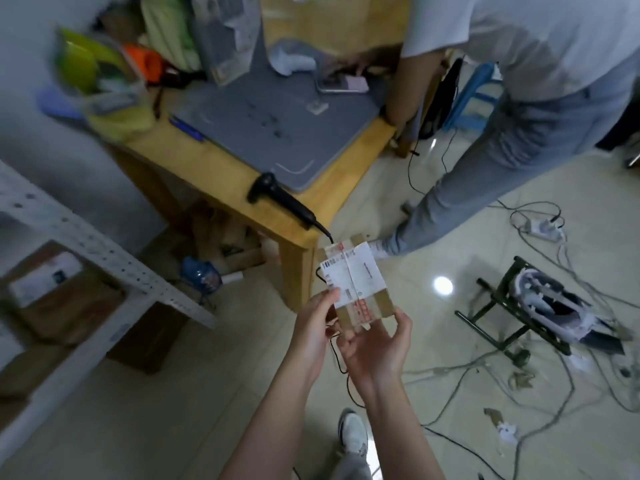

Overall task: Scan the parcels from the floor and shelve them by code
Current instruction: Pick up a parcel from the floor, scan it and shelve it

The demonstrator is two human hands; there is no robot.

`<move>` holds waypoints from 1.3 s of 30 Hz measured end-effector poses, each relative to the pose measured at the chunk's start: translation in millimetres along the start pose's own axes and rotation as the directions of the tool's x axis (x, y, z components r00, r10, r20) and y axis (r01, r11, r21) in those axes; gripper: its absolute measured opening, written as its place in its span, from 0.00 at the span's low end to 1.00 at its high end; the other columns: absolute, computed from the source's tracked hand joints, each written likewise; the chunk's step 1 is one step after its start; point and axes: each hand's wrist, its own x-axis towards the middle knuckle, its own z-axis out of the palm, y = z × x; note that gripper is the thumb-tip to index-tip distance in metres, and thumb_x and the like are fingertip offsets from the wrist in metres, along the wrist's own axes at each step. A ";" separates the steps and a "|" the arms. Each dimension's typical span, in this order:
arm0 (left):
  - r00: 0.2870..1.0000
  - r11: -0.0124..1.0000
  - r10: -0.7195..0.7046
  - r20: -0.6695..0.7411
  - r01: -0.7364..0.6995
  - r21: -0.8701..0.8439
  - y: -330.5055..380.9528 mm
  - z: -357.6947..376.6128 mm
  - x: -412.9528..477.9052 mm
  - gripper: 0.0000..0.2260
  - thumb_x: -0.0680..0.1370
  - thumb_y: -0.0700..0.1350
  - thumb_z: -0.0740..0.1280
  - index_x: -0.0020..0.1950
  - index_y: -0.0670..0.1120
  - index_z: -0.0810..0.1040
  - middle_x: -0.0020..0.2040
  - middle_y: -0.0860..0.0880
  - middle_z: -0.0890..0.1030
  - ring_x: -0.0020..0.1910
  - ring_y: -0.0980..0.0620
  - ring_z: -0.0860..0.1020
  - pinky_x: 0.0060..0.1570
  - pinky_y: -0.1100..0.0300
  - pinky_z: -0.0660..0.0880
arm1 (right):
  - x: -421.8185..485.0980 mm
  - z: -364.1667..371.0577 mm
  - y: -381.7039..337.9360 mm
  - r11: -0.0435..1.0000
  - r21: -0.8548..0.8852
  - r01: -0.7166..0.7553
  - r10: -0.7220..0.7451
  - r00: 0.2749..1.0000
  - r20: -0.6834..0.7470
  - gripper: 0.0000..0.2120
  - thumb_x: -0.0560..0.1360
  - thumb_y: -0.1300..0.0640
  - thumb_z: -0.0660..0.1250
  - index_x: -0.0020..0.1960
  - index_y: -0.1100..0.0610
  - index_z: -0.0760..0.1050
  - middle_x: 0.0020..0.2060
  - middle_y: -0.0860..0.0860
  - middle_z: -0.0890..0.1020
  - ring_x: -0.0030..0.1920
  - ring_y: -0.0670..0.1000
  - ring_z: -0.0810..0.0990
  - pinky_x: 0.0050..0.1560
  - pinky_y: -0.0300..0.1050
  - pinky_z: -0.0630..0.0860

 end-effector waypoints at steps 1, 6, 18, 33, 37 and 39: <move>0.998 0.998 0.055 -0.004 -0.055 0.012 9.8 -6.8 -18.6 0.11 0.79 0.48 0.69 0.59 0.47 0.82 0.55 0.43 0.85 0.48 0.48 0.83 0.46 0.58 0.77 | -12.7 14.1 2.4 0.999 -0.020 -0.034 0.035 0.998 0.058 0.24 0.70 0.41 0.63 0.50 0.59 0.83 0.42 0.56 0.79 0.38 0.54 0.74 0.32 0.42 0.76; 0.951 0.966 0.255 -0.177 -0.256 0.012 57.2 -50.2 -98.0 0.11 0.76 0.42 0.73 0.58 0.48 0.80 0.54 0.46 0.86 0.51 0.47 0.85 0.49 0.56 0.81 | -58.0 76.8 18.0 0.892 -0.427 -0.148 0.221 0.967 0.127 0.23 0.71 0.42 0.62 0.50 0.60 0.82 0.42 0.59 0.82 0.43 0.58 0.80 0.48 0.51 0.76; 0.656 0.752 0.610 -0.444 -0.305 0.584 136.5 -127.8 -168.1 0.22 0.68 0.42 0.81 0.57 0.53 0.75 0.55 0.57 0.76 0.53 0.58 0.75 0.48 0.67 0.74 | -40.9 173.7 25.4 0.668 -0.725 0.165 0.171 0.915 0.365 0.39 0.68 0.36 0.72 0.72 0.54 0.69 0.61 0.55 0.82 0.61 0.58 0.81 0.59 0.56 0.78; 0.475 0.798 0.602 -0.642 -0.326 0.508 184.0 -92.4 -118.4 0.23 0.70 0.39 0.79 0.60 0.52 0.75 0.53 0.62 0.76 0.50 0.64 0.74 0.37 0.79 0.71 | 130.6 176.4 -26.9 -0.209 -0.957 0.199 -0.143 0.962 0.232 0.29 0.72 0.50 0.70 0.70 0.60 0.70 0.57 0.58 0.79 0.56 0.60 0.79 0.52 0.50 0.76; 0.435 0.850 0.524 -0.733 -0.328 0.413 186.7 -87.5 -100.6 0.22 0.70 0.39 0.79 0.61 0.46 0.75 0.51 0.55 0.79 0.47 0.60 0.77 0.35 0.77 0.72 | 151.2 183.3 -21.5 -0.214 -0.950 0.229 -0.085 0.964 0.252 0.07 0.73 0.57 0.70 0.46 0.59 0.74 0.42 0.57 0.79 0.40 0.56 0.78 0.35 0.45 0.70; 0.419 0.862 0.501 -0.757 -0.327 0.389 187.0 -86.3 -95.1 0.23 0.70 0.38 0.79 0.62 0.44 0.76 0.50 0.52 0.79 0.46 0.59 0.79 0.34 0.76 0.73 | 164.8 183.5 -17.1 -0.223 -0.938 0.267 -0.029 0.960 0.280 0.05 0.73 0.60 0.69 0.43 0.60 0.73 0.39 0.56 0.78 0.40 0.57 0.78 0.32 0.43 0.67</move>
